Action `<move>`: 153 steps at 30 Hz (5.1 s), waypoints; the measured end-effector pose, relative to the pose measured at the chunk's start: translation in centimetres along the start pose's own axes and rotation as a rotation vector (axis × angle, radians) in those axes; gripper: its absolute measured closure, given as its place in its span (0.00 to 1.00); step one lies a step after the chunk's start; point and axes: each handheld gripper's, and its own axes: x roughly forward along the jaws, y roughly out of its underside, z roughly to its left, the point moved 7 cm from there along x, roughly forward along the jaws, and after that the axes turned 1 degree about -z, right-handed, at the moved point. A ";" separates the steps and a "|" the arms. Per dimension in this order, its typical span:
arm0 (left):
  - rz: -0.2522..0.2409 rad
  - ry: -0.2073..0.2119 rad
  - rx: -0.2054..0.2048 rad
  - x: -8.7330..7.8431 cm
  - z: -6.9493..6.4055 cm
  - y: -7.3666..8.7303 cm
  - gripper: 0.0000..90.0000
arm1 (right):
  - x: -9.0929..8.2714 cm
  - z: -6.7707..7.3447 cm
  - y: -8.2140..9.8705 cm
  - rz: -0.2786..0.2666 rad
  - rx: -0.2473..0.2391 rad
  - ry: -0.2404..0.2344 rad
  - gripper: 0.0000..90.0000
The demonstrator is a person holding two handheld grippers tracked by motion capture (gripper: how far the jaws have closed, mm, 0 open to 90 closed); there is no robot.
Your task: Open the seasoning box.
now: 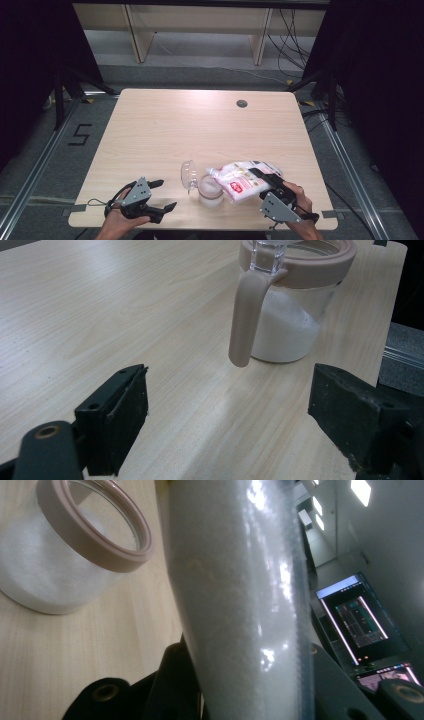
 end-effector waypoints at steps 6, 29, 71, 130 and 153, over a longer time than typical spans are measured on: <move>0.002 0.000 0.014 0.0 0.1 0.0 0.18 | 0.3 0.1 0.0 -0.028 0.094 -0.025 0.85; 0.016 -0.010 -0.009 0.0 0.2 0.2 0.18 | 1.9 -1.6 2.7 -0.153 0.589 -0.022 0.87; 0.004 -0.006 -0.023 0.0 0.0 0.1 0.18 | 6.5 -2.0 7.9 -0.080 0.825 -0.004 0.87; 0.017 -0.002 -0.028 0.1 -0.1 0.2 0.18 | -0.8 -0.5 7.2 0.059 1.058 0.048 0.26; 0.008 0.002 -0.055 0.4 -0.2 0.1 0.17 | -3.3 1.6 7.1 0.180 1.134 0.045 0.21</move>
